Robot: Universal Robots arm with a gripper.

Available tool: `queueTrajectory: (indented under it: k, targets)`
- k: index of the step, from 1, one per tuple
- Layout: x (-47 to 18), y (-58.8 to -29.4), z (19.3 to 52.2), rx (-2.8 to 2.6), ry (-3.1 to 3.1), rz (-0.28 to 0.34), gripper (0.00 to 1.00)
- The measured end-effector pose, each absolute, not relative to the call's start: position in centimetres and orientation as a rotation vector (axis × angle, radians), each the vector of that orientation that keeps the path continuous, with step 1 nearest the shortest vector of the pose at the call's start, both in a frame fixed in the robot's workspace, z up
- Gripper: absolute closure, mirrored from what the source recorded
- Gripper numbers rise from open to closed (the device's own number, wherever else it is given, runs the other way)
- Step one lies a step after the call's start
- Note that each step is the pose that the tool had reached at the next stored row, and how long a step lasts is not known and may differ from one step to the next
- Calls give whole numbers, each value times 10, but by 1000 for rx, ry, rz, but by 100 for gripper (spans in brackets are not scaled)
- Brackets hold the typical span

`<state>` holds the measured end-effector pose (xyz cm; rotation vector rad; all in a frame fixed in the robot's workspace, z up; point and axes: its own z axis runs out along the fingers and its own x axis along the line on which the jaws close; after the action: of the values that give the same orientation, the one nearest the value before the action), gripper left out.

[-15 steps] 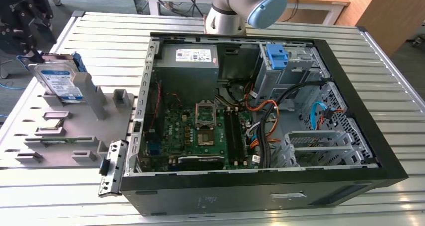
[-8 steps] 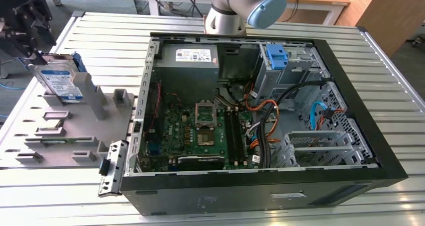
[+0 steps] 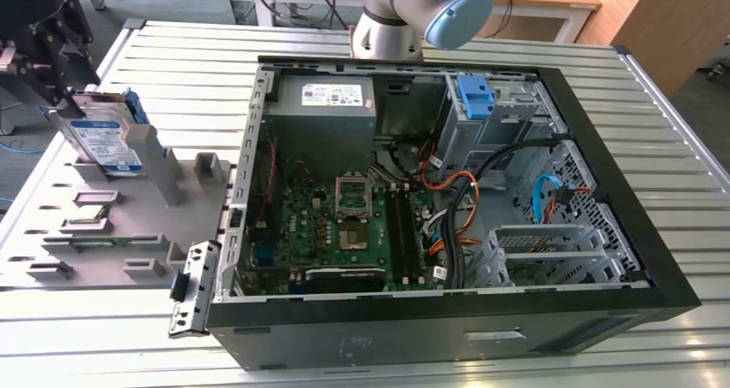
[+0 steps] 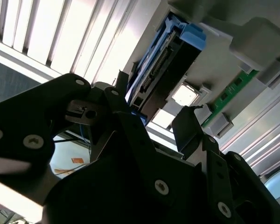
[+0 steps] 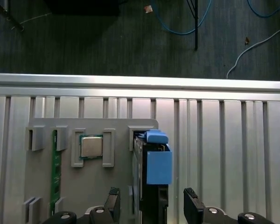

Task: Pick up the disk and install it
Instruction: 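Pick up the disk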

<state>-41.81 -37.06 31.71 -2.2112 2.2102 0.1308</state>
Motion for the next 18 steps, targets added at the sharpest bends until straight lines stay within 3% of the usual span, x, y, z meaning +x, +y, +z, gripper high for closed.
queueTrajectory:
  k: [18]
  targets:
    - [-422,-371,303,-2217,2189,108,35]
